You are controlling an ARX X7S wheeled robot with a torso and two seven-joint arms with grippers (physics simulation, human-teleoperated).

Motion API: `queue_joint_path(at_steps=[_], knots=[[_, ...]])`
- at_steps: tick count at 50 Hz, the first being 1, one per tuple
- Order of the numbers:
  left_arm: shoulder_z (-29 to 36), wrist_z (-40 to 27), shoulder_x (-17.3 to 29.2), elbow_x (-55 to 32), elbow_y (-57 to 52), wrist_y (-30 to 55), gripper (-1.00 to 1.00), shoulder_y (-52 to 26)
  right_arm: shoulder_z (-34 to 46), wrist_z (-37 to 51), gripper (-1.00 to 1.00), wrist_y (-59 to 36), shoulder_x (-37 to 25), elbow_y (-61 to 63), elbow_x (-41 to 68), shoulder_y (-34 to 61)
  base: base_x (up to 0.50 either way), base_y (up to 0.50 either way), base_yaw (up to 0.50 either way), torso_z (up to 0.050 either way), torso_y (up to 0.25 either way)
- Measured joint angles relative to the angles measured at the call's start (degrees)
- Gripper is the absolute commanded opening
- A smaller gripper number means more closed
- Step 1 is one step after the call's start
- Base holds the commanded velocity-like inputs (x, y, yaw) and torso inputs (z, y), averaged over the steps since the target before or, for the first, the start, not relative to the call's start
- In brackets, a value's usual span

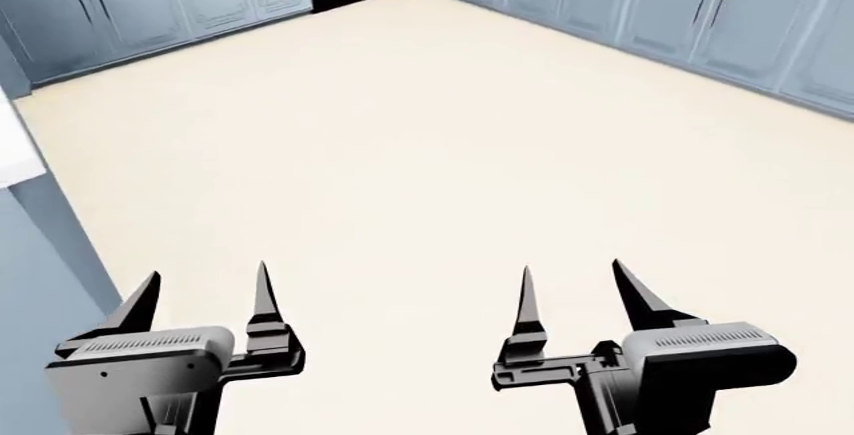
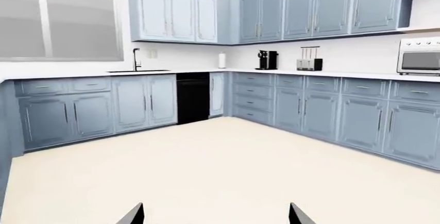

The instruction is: A wet mug is on the counter and needs to be dried. Pick it up and place it upside down in the open cabinet.

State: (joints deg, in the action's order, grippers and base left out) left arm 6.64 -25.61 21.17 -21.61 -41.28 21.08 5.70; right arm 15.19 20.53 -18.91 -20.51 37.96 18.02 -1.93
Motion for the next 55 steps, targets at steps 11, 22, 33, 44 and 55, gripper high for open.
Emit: queue_joint_path(at_steps=[11, 22, 33, 44, 55], knots=[[0.2, -0.1, 0.1, 0.0, 0.1, -0.2, 1.0, 0.0, 0.3, 0.1, 1.0, 0.0, -0.2, 0.0, 0.0, 0.1, 0.0, 0.0, 0.5, 0.0, 0.0], [0.4, -0.3, 0.3, 0.0, 0.1, -0.5, 1.0, 0.1, 0.6, 0.2, 1.0, 0.1, -0.4, 0.1, 0.1, 0.0, 0.0, 0.0, 0.5, 0.0, 0.0], [0.5, -0.4, 0.4, -0.1, 0.1, -0.8, 1.0, 0.1, 0.7, 0.2, 1.0, 0.1, -0.7, 0.1, 0.3, 0.1, 0.0, 0.0, 0.5, 0.0, 0.0], [0.7, -0.5, 0.6, -0.3, 0.1, -0.9, 1.0, 0.1, 0.9, 0.3, 1.0, 0.1, -0.8, 0.0, 0.5, 0.2, 0.0, 0.0, 0.5, 0.0, 0.0], [0.9, -0.5, 0.8, -0.4, 0.2, -1.0, 1.0, 0.1, 1.2, 0.4, 1.0, 0.3, -1.0, -0.2, 0.5, 0.3, 0.0, 0.0, 0.5, 0.0, 0.0]])
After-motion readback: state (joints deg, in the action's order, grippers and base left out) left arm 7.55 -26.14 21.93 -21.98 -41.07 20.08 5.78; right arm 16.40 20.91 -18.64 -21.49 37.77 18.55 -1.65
